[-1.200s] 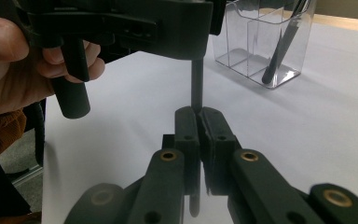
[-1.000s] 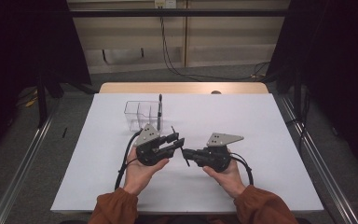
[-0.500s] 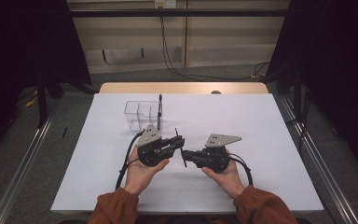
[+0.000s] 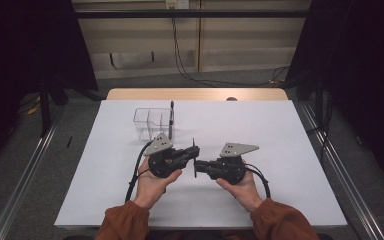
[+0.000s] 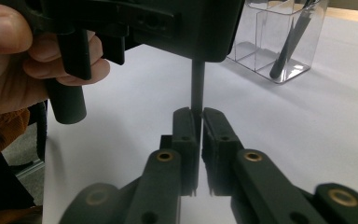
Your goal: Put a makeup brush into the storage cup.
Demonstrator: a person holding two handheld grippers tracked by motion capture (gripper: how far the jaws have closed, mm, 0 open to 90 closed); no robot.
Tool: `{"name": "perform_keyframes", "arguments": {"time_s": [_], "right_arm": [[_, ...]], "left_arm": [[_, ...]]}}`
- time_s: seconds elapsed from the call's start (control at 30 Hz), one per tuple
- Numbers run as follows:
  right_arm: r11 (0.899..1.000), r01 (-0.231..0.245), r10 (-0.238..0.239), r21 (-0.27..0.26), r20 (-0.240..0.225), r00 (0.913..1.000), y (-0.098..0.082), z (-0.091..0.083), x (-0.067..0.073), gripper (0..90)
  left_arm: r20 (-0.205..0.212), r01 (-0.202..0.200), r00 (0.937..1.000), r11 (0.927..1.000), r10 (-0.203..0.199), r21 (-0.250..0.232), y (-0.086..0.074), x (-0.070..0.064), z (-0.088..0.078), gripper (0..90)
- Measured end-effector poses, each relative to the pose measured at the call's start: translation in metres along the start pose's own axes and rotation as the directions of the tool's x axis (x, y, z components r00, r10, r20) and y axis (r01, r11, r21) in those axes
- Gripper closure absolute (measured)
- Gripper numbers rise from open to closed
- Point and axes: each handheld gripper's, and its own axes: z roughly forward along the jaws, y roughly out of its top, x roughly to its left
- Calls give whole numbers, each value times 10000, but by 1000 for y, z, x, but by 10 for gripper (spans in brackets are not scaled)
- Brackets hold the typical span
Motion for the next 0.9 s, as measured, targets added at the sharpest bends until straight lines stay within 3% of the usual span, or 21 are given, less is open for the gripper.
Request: {"name": "perform_keyframes", "arguments": {"time_s": [0.2, 0.4, 0.47, 0.8, 0.9], "right_arm": [[10000, 5, -4, 15, -107, 9999, 0, 0, -1, 780], [10000, 9, -10, -97, -91, 10000, 1, -3, -2, 667], [9998, -8, 8, -188, 32, 10000, 1, -3, -3, 568], [9993, -105, 116, -358, 302, 9995, 3, -8, -8, 246], [9992, -149, 156, -368, 191, 9997, 2, -9, -10, 120]], "left_arm": [[-36, -73, 10000, 10000, 73, 13, 0, 0, -2, 857], [-54, -95, 9999, 10000, 95, -11, 1, 2, -4, 857], [-79, -109, 9999, 9999, 109, 32, 1, 2, -4, 857], [-167, -67, 9998, 10000, 66, -28, 2, 4, -8, 856], [-224, -18, 9997, 10000, 17, -56, 3, 6, -10, 856]]}}
